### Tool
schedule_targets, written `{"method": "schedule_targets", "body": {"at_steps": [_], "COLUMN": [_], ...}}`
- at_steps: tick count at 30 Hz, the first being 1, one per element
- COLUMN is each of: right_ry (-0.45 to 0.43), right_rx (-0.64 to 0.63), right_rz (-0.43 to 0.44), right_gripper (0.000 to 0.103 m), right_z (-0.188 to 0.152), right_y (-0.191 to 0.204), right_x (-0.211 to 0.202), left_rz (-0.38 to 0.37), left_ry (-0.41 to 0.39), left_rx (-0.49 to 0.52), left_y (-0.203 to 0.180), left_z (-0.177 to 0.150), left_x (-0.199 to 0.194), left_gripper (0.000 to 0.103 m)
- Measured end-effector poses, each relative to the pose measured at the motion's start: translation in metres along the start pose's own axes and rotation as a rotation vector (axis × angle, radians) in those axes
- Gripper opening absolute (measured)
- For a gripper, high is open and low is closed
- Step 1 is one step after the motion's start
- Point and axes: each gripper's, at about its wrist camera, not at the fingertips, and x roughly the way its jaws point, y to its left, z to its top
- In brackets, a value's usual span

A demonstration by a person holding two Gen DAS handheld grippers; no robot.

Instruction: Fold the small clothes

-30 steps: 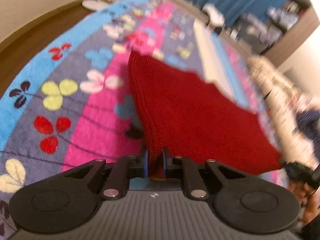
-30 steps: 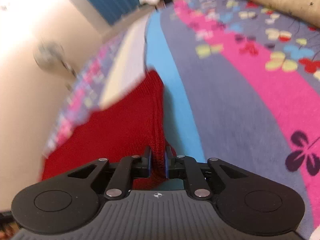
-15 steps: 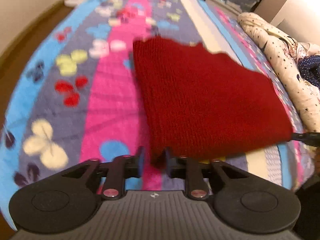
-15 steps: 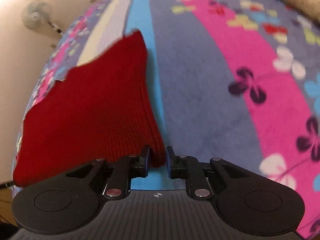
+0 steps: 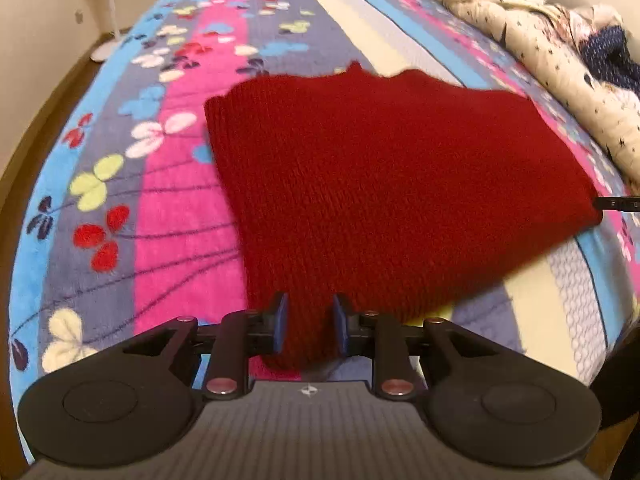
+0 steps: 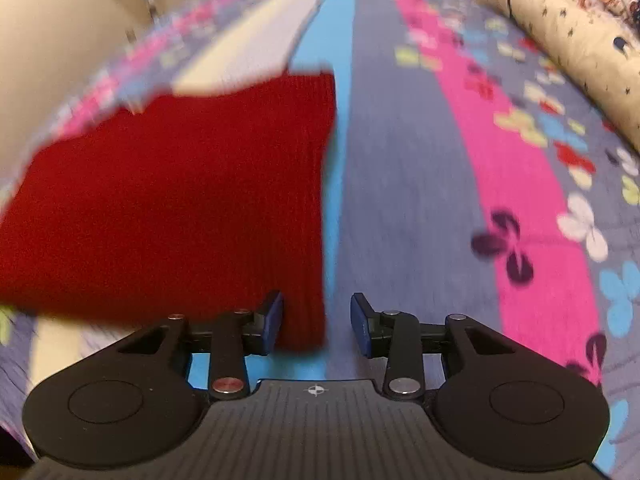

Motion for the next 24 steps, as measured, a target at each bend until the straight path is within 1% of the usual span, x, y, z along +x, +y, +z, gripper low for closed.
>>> {"method": "schedule_targets", "body": {"at_steps": [2, 4, 6, 11, 13, 14, 15, 17, 18, 19, 20, 21, 22, 24], "right_ry": [-0.053, -0.096, -0.102, -0.040, 0.029, 0.043, 0.031, -0.035, -0.072, -0.091, -0.097, -0.079, -0.047, 0.033], "right_rx": [0.026, 0.012, -0.011, -0.055, -0.075, -0.080, -0.079, -0.070, -0.062, -0.056, -0.054, -0.060, -0.070, -0.100], "right_rz": [0.029, 0.033, 0.030, 0.005, -0.034, -0.060, -0.063, -0.046, -0.028, -0.016, -0.011, -0.021, -0.038, -0.075], "right_gripper": [0.039, 0.039, 0.039, 0.040, 0.040, 0.041, 0.041, 0.041, 0.041, 0.042, 0.042, 0.042, 0.042, 0.042], "right_z": [0.002, 0.004, 0.006, -0.002, -0.007, -0.009, -0.008, -0.004, -0.003, -0.002, -0.002, -0.002, -0.003, -0.008], "right_y": [-0.003, -0.002, 0.002, 0.014, 0.016, 0.018, 0.019, 0.020, 0.020, 0.020, 0.019, 0.020, 0.020, 0.021], "right_x": [-0.010, -0.014, -0.011, -0.003, 0.006, 0.008, 0.007, -0.002, -0.008, -0.011, -0.012, -0.009, -0.003, 0.011], "left_rz": [0.023, 0.049, 0.053, 0.069, 0.073, 0.071, 0.063, 0.019, -0.007, -0.034, -0.065, -0.083, -0.089, -0.032], "left_ry": [-0.006, -0.013, -0.015, -0.029, -0.051, -0.069, -0.090, -0.141, -0.160, -0.171, -0.170, -0.156, -0.119, 0.015], "left_rx": [-0.002, 0.005, -0.006, -0.016, -0.025, -0.030, -0.036, -0.045, -0.041, -0.030, -0.009, 0.012, 0.042, 0.091], "left_y": [-0.002, -0.004, -0.002, 0.004, 0.003, 0.003, 0.003, -0.001, -0.004, -0.009, -0.015, -0.020, -0.027, -0.035], "left_z": [0.000, 0.001, 0.000, 0.000, 0.002, 0.003, 0.005, 0.009, 0.011, 0.012, 0.013, 0.013, 0.013, 0.009], "left_x": [-0.003, -0.004, -0.004, -0.001, -0.004, -0.005, -0.008, -0.015, -0.017, -0.019, -0.018, -0.014, -0.007, 0.017], "left_gripper": [0.028, 0.028, 0.028, 0.028, 0.028, 0.028, 0.028, 0.028, 0.028, 0.028, 0.028, 0.028, 0.029, 0.030]}}
